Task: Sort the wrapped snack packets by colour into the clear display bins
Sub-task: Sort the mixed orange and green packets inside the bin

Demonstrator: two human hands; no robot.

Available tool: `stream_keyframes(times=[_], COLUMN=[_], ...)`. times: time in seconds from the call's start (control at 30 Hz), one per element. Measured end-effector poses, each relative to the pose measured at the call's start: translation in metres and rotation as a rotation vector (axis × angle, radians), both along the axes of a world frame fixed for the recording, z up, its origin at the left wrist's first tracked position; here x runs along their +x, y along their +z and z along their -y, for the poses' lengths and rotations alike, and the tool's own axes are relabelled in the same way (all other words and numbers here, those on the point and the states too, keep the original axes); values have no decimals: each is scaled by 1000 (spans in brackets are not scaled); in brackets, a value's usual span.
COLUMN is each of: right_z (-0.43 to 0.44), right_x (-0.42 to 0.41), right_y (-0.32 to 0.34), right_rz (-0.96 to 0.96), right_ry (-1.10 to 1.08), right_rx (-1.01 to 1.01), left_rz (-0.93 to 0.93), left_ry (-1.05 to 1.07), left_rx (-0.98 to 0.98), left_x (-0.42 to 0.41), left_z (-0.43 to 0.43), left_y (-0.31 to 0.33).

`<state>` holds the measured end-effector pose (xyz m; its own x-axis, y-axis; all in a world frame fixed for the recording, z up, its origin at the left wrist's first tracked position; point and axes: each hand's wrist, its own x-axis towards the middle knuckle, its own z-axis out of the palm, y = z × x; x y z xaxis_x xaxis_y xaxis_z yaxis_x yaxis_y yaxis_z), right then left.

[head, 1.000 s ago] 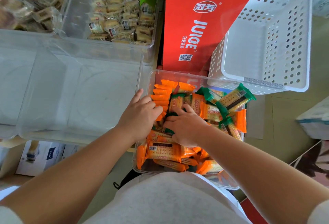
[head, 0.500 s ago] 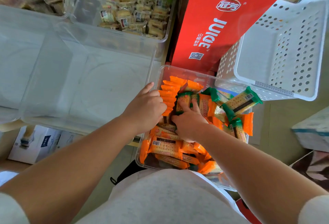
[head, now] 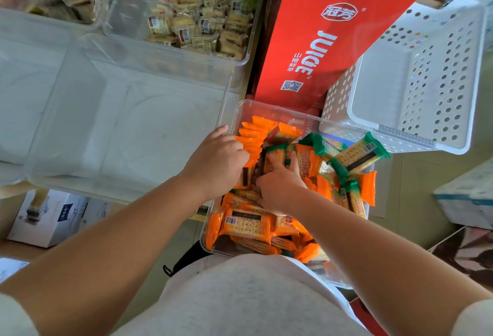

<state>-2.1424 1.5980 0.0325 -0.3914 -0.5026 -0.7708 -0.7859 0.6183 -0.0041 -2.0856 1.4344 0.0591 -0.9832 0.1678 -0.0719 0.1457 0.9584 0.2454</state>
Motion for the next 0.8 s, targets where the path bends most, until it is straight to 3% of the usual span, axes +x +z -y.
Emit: stream_keyframes(times=[0.17,0.3,0.57,0.7,0.8], right_z=[-16,-31,-54,-68,-77], right_x=[-11,-12,-20,-37,-49], right_y=[13,25,59,71,70], right_rz=[112,74,20,-195,-407], right_ry=[27,42,-347,-469,-389], right_rx=[-164,-345,-831,-817,-534], left_rz=[-29,-32,-94,-80,-68], left_ry=[45,22,-76,-95,-85], left_rx=[58,53,-51,-114,-124], left_x=[-3,6,10,10,12], left_z=[-2,4,-6,-6,-5], left_y=[12,17,16,9,0])
